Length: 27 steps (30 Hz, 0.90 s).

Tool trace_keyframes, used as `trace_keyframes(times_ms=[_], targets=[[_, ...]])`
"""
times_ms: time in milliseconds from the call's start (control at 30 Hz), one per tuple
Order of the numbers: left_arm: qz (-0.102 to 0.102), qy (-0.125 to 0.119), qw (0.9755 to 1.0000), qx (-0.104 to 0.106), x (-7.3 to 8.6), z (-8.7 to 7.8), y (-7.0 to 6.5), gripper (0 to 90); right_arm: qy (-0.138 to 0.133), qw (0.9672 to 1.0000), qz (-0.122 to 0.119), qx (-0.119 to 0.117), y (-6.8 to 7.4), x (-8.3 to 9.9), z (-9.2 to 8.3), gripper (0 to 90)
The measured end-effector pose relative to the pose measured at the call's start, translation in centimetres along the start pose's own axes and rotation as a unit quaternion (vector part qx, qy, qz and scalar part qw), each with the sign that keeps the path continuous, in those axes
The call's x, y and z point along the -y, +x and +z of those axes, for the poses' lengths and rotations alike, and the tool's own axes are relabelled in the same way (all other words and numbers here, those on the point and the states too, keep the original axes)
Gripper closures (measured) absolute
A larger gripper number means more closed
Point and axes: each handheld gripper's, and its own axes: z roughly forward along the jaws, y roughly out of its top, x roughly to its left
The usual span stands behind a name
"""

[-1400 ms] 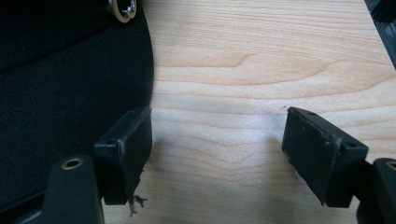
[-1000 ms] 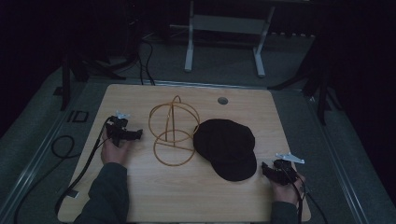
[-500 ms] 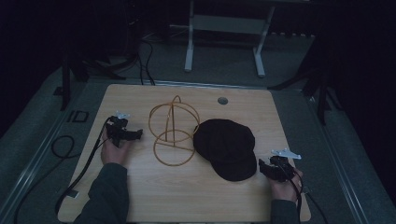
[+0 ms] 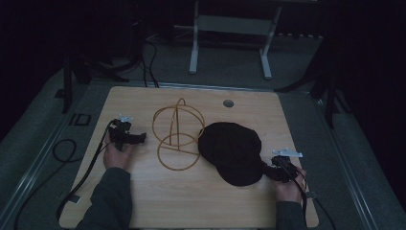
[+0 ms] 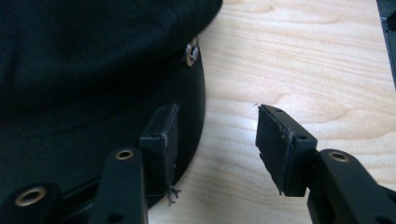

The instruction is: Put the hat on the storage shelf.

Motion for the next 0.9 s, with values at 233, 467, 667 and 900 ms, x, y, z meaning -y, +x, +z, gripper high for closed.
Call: trace_keyframes(times_ms=[233, 467, 667, 900], targets=[[0.000, 0.000, 1.0000, 0.000, 0.0, 0.0, 0.0, 2.8, -0.001, 0.9999, -0.006, -0.010, 0.0, -1.1, -0.5, 53.1], [0.000, 0.000, 1.0000, 0.000, 0.0, 0.0, 0.0, 2.8, -0.008, 0.9999, -0.002, -0.014, 0.0, -2.2, -0.8, 52.9], [0.000, 0.000, 1.0000, 0.000, 0.0, 0.0, 0.0, 2.8, -0.012, 0.9998, -0.006, -0.016, 0.0, -3.4, -0.7, 52.7], [0.000, 0.000, 1.0000, 0.000, 0.0, 0.0, 0.0, 2.8, -0.009, 0.9991, 0.014, -0.038, -0.2, -5.2, 0.4, 53.4]])
